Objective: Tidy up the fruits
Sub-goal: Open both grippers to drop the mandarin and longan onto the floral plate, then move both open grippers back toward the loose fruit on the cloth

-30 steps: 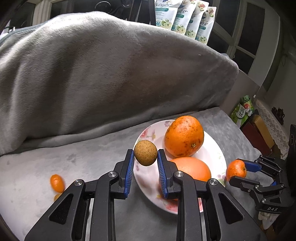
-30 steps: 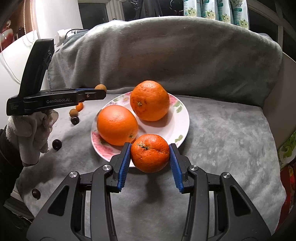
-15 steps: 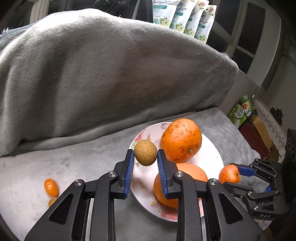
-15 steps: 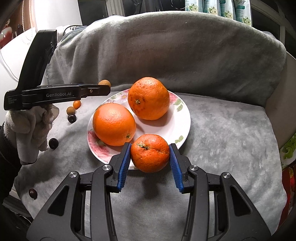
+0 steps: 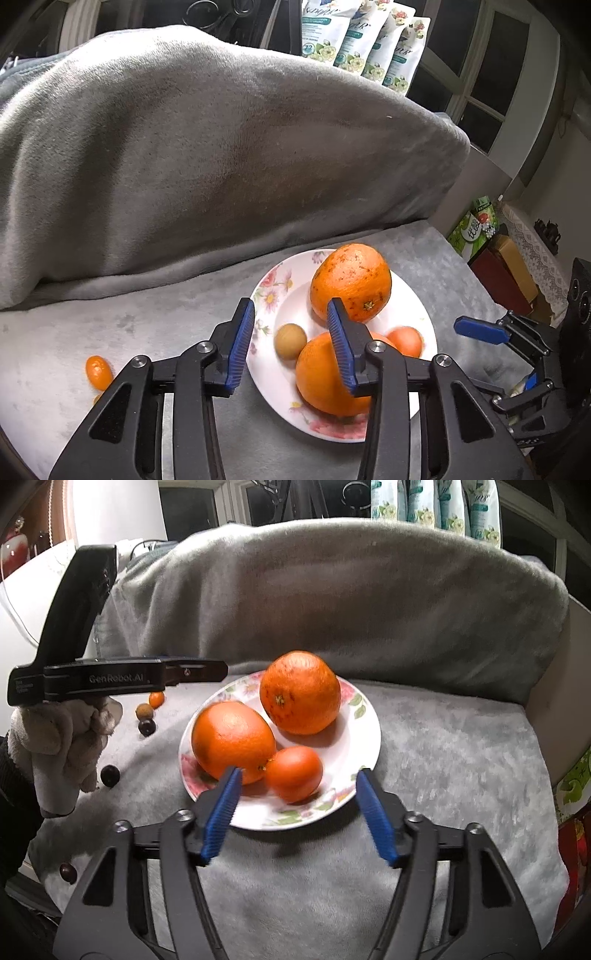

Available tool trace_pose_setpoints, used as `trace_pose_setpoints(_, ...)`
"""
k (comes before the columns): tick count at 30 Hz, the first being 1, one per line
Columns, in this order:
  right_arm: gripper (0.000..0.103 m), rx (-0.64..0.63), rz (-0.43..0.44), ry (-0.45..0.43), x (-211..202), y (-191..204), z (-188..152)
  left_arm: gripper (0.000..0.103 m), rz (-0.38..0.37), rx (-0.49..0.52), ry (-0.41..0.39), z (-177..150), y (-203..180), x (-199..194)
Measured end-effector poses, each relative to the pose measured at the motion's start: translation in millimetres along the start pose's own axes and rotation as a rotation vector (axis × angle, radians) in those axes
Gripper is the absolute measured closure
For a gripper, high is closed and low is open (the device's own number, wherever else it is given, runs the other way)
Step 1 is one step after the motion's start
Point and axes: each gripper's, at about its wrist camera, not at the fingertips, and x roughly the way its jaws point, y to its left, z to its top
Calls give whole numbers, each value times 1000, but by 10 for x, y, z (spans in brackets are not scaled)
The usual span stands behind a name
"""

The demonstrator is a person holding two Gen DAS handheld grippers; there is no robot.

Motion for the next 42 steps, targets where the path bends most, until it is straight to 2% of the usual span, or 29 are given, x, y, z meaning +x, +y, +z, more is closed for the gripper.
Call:
trace_pose_setpoints(2,24,-5,6,-8,-30,18,7,43,-6,-5,-12,14,-3,-34)
trace_pose_setpoints(4,14,-12,8,-17,-58,41,5,37,-16,-2,-21,28,-26,-69)
trace_pose_setpoints(6,14,-26,9,-20,-79,78,4,28,-6,0,-32,39,-43,-99)
trace_pose_setpoints(17,13,-40,23,-28,-189,185,14,27,22,6,-49,66,-117,-189)
trace_pose_setpoints(24,13,-27,48,-38,-294,228,-5,27,52,-2,-76,82,-37,-387)
trace_pose_setpoints(33,13,-40,87,-52,-379,436,1,27,123,-44,-123,-3,304,-767)
trace_pose_setpoints(42,13,-80,127,-54,-339,718,72,27,200,-101,-151,-275,691,-1138)
